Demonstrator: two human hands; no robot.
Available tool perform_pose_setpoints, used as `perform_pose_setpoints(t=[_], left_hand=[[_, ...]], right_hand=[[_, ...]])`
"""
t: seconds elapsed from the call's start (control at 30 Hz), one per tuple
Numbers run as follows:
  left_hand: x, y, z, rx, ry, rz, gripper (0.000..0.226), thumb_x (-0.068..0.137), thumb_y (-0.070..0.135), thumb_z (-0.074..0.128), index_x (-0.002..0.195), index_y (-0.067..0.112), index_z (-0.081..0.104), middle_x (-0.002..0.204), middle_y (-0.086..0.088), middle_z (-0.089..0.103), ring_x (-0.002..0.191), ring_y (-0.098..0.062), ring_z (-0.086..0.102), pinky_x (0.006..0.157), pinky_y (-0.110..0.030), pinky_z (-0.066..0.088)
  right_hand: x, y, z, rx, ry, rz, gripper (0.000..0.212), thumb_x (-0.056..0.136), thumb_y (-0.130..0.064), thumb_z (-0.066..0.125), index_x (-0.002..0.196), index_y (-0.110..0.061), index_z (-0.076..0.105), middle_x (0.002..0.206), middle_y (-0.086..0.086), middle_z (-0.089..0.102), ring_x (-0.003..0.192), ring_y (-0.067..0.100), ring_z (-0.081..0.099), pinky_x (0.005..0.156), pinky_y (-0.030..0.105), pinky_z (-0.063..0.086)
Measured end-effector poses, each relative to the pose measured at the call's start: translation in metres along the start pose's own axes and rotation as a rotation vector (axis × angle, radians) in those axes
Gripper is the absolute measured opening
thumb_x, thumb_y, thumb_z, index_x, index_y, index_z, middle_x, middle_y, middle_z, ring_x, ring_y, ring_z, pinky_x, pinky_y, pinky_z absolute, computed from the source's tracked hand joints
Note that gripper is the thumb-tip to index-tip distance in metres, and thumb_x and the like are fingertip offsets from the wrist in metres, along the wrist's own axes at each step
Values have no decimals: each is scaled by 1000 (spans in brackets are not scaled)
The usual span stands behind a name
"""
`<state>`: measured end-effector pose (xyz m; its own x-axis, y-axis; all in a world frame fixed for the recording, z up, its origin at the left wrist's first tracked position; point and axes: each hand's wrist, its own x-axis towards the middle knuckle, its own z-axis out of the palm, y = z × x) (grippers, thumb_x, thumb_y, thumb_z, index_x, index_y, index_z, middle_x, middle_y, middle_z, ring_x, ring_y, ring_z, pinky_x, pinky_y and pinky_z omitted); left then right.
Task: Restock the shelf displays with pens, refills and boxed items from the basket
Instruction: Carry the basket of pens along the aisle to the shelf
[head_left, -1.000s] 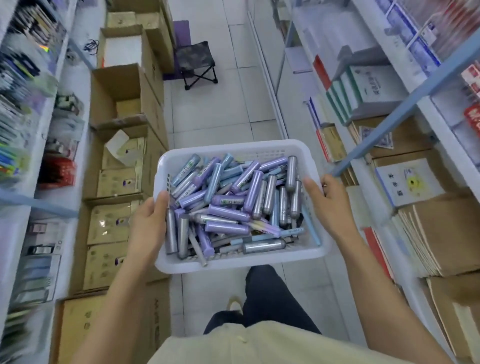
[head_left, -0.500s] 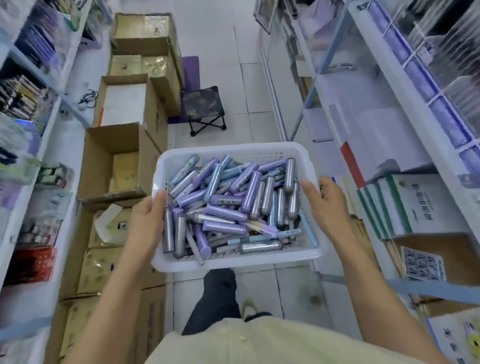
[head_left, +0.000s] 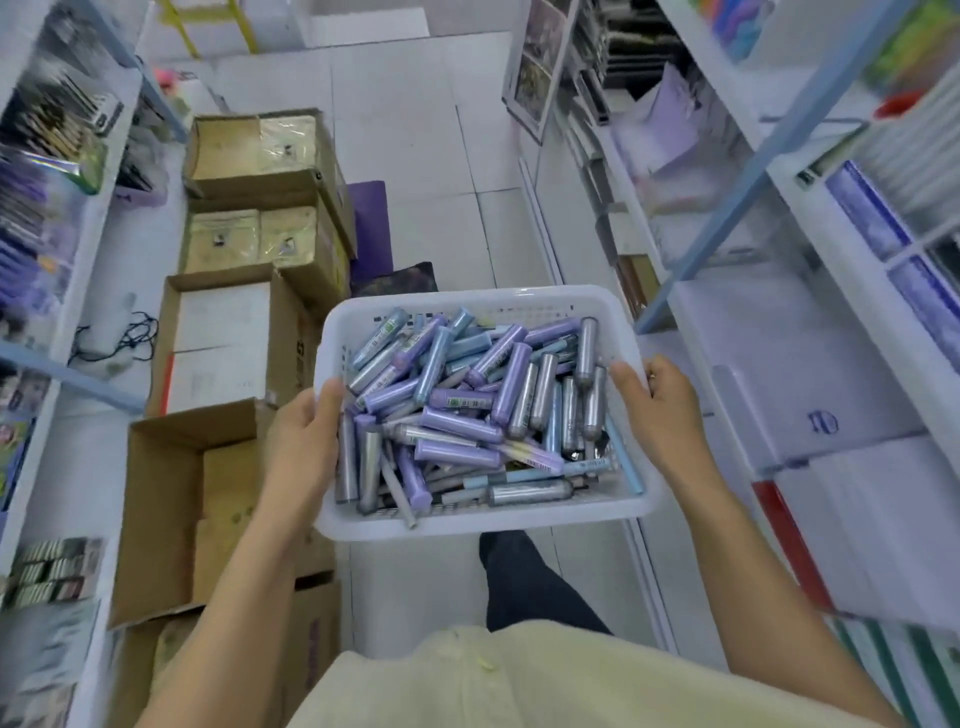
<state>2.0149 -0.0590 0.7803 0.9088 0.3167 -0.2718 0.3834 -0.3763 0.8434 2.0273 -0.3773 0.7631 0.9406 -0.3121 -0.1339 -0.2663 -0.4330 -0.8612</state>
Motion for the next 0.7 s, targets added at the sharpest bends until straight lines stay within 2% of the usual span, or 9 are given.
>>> perform_pose_setpoints(t=[0.07,0.2,0.3,0.37,0.43,0.5,0.7], left_hand=[[45,22,11,7,6,-11,54,100,49,40,94,0,63,90,-26,65,76,-36,61,68,-37,44],[135,65,29,5,20,-25,47,101,46,41,85,7,63,80,-16,66,71,-29,61,63,-35,45],[200,94,37,32,24,-28,55,100,49,40,91,-1,62,87,-26,65,80,-43,61,71,-49,50],[246,111,44,49,19,-21,55,100,50,40,92,0,63,89,-25,66,78,-40,62,71,-48,51],[295,128,52,54,-4,1,54,100,49,40,92,2,64,90,-24,67,77,-38,62,70,-47,50],[341,148,60,69,-37,13,58,100,51,39,96,-2,63,93,-27,66,85,-43,63,78,-53,51],[456,209,92,117,-135,38,64,99,54,36,103,-6,60,99,-32,63,92,-45,62,86,-58,48]], right_hand=[[51,-14,11,-4,-16,-1,35,97,-33,54,69,-20,37,62,-6,36,43,-2,36,42,11,29],[146,-46,28,-6,-12,-9,36,97,-35,54,71,-18,35,64,-5,33,47,1,32,44,13,29],[210,-65,41,-7,-28,1,33,97,-35,52,76,-13,40,67,-1,37,54,6,34,48,18,30],[254,-76,54,-21,-24,12,35,98,-34,52,78,-7,42,70,3,38,59,11,36,52,23,30],[296,-83,68,-29,6,11,33,97,-34,52,78,-10,41,70,3,37,60,13,34,48,18,28],[333,-91,80,-30,45,25,33,97,-36,53,78,-12,40,69,3,35,58,12,32,46,17,26],[425,-111,91,21,141,89,35,97,-37,52,75,-12,39,70,2,33,60,10,31,54,27,26]])
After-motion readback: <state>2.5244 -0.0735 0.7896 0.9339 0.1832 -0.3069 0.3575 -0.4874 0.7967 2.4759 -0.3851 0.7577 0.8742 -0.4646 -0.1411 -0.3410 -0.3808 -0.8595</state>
